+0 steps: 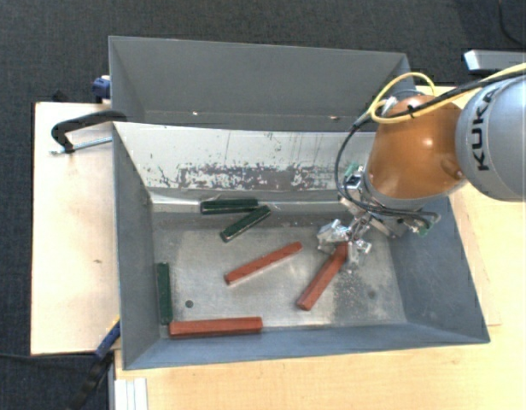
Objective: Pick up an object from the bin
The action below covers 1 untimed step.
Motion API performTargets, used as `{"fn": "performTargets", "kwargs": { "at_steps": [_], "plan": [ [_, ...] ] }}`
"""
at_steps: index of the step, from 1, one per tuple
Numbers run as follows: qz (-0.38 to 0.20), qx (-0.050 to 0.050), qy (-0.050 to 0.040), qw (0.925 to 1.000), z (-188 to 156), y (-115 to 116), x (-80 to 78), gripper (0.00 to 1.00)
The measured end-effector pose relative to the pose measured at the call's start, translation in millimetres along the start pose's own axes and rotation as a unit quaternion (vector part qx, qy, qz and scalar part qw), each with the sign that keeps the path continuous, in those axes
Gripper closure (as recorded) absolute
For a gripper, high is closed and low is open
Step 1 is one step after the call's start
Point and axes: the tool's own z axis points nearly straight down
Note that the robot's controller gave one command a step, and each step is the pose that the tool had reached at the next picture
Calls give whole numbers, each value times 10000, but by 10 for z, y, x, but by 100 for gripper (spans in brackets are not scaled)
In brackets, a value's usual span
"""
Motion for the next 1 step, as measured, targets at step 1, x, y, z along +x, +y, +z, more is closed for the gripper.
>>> {"fn": "performTargets", "kwargs": {
  "at_steps": [1],
  "plan": [
    [402,18,0,9992,-1384,-67,8,100]
  ]
}}
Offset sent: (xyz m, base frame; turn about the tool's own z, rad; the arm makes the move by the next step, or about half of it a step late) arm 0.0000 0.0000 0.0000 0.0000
